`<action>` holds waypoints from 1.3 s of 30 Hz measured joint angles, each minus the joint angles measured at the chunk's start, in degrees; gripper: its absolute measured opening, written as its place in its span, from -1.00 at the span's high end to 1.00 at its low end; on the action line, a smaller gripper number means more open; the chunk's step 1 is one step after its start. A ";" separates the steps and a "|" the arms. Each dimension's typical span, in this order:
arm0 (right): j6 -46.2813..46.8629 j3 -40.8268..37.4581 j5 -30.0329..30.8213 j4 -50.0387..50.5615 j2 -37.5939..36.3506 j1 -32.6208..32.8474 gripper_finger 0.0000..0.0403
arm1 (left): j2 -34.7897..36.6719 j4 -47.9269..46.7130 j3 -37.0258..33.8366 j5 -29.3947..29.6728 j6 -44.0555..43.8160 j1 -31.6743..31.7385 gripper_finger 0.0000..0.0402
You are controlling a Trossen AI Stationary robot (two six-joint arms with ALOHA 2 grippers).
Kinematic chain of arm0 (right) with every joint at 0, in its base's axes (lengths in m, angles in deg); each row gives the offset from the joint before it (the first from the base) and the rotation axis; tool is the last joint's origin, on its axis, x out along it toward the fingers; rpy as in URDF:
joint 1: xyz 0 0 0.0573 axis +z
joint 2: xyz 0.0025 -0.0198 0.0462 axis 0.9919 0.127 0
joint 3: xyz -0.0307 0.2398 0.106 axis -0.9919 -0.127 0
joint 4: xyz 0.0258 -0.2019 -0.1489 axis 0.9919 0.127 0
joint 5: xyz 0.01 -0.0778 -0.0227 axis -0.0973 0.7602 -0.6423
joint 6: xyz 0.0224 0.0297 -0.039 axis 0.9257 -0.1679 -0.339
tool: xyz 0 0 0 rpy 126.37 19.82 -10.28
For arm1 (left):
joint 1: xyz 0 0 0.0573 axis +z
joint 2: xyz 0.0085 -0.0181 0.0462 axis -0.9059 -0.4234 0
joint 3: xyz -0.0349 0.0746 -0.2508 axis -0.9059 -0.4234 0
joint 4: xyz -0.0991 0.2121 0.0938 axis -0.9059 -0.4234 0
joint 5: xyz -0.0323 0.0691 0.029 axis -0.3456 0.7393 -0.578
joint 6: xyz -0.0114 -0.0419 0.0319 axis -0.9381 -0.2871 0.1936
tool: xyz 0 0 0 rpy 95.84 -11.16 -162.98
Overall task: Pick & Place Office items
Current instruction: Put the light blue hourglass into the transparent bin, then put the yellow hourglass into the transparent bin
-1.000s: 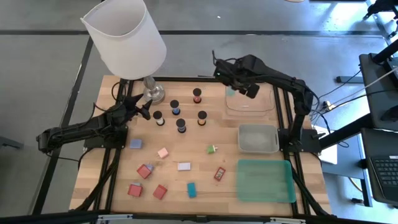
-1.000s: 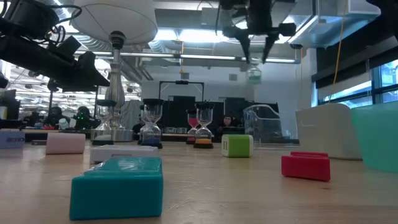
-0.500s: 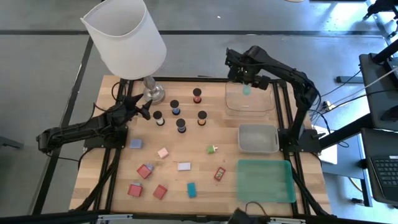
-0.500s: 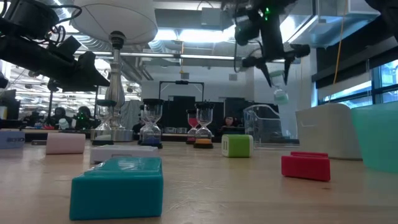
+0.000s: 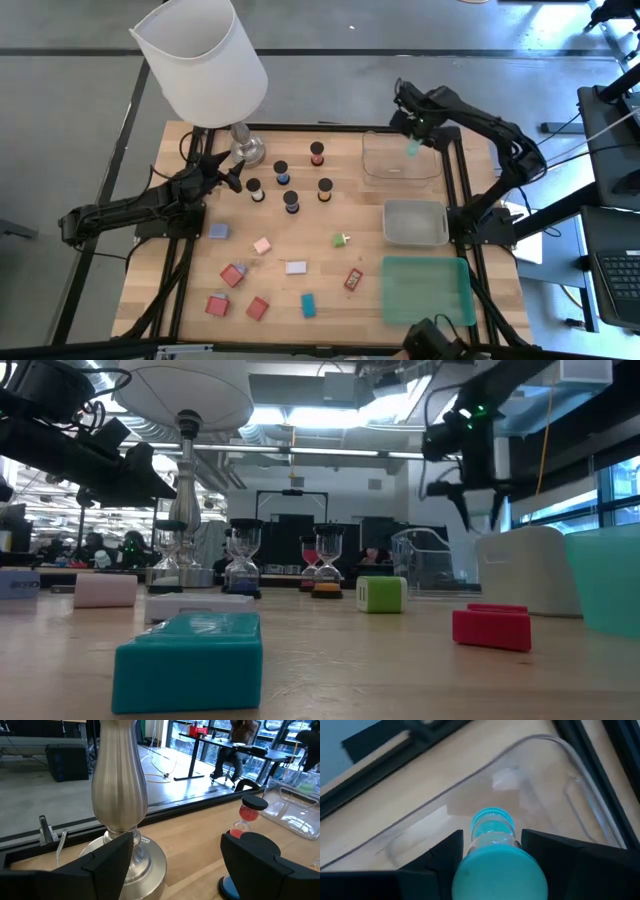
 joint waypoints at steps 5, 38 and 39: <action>2.03 -4.83 -1.38 -2.44 -0.19 -2.31 0.03 | 0.00 0.00 0.00 0.01 0.00 0.00 -0.48; 5.69 -9.10 0.05 -7.25 -0.17 -3.17 -0.69 | 0.01 0.00 0.00 0.01 0.00 -0.01 -0.48; 5.46 -7.73 0.56 -5.24 -0.17 -2.87 -0.75 | 0.01 0.01 0.00 0.00 0.00 0.00 -0.48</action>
